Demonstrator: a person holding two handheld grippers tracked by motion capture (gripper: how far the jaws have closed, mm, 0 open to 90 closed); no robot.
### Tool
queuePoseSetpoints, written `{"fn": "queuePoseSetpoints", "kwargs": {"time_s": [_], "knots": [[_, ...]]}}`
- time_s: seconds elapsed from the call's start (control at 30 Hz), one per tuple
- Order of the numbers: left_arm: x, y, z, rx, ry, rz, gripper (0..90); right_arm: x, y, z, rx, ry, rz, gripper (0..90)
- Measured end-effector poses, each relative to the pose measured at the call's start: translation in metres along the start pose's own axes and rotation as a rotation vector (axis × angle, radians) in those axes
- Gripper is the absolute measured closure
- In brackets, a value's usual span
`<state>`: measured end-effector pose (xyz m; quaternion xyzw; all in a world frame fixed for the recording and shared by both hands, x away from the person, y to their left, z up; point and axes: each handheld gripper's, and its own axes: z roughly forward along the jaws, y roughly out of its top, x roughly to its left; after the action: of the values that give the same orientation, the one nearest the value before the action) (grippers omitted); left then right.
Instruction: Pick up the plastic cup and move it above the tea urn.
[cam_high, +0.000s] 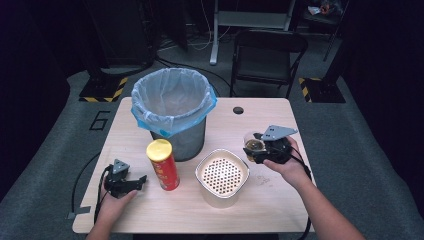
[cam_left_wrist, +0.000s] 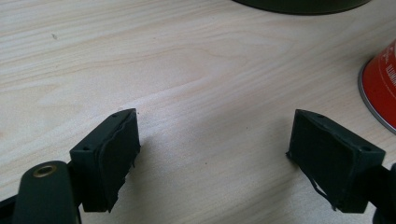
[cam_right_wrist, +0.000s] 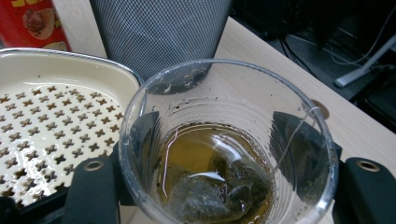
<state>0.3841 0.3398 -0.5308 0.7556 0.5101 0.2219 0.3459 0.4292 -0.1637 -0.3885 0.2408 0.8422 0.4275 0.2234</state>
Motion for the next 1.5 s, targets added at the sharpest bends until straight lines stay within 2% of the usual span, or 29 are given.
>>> {"fn": "queuePoseSetpoints", "kwargs": {"time_s": [0.2,0.27,0.4,0.67,0.9,1.1,1.5], "knots": [[0.0,0.0,0.0,0.0,0.0,0.0,15.9,-0.005,0.004,0.008,-0.044,0.033,-0.039,34.6],[0.0,0.0,0.0,0.0,0.0,0.0,15.9,-0.006,0.006,0.012,-0.051,0.044,-0.042,34.6],[0.0,0.0,0.0,0.0,0.0,0.0,15.9,-0.007,0.011,0.019,-0.054,0.045,-0.083,34.6],[0.0,0.0,0.0,0.0,0.0,0.001,15.9,0.003,0.021,0.027,-0.073,0.033,-0.223,35.0],[0.0,0.0,0.0,0.0,0.0,0.0,15.9,0.011,0.027,0.025,-0.098,-0.005,-0.312,35.7],[0.0,0.0,0.0,0.001,0.0,0.0,15.9,0.018,0.028,0.024,-0.09,-0.027,-0.373,35.9],[0.0,0.0,0.0,0.0,0.0,-0.001,15.9,0.034,0.029,0.024,-0.076,-0.113,-0.532,36.1]]}}
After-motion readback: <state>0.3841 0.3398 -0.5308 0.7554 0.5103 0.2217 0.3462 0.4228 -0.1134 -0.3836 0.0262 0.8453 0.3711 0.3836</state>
